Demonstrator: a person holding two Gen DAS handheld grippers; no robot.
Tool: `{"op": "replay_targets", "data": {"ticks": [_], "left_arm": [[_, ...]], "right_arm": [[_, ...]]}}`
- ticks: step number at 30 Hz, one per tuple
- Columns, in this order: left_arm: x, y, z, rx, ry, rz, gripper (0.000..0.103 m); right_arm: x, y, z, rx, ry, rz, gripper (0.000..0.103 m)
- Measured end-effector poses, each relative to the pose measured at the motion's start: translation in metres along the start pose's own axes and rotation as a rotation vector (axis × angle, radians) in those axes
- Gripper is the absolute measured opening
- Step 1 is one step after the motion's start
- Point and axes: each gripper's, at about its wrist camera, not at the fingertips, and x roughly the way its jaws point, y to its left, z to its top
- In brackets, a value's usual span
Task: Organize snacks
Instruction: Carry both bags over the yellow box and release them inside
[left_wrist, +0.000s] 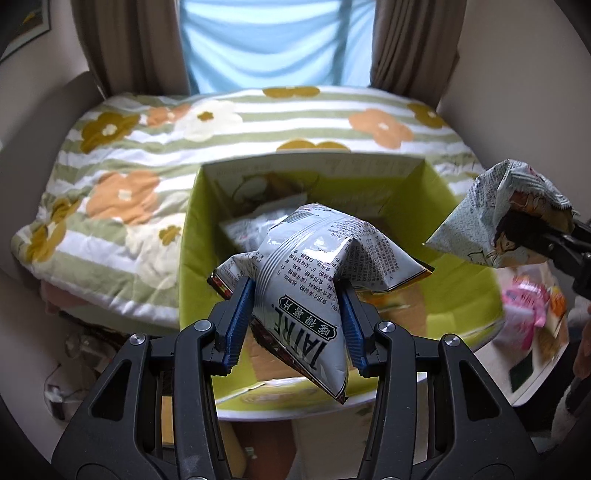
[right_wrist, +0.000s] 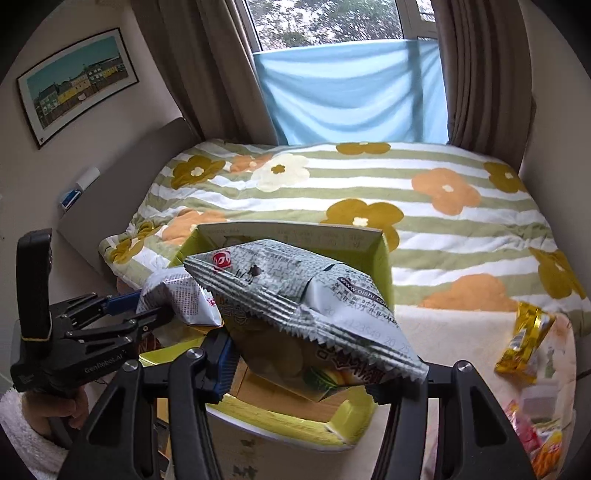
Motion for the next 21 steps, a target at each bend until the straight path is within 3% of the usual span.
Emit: {"op": "replay_targets", "data": {"ticks": [4,5,6,8,21], "left_arm": [[0.013,0.004,-0.004,0.058,0.015,-0.013,0.045],[0.014,0.003,-0.005,0.079,0.016,-0.025,0.051],[0.015,0.002,-0.007,0.093,0.017,-0.022,0.075],[0.014,0.0,-0.009,0.102,0.008,0.007,0.102],[-0.011,0.001,-0.032,0.076,-0.025,-0.017,0.102]], "right_arm": [[0.012,0.005,-0.01,0.053,0.038,-0.028,0.051],[0.013,0.006,-0.011,0.058,0.043,-0.034,0.051],[0.014,0.007,-0.013,0.064,0.051,-0.042,0.051],[0.017,0.009,-0.016,0.078,0.069,-0.052,0.051],[0.033,0.014,-0.02,0.075,0.148,-0.027,0.053]]}}
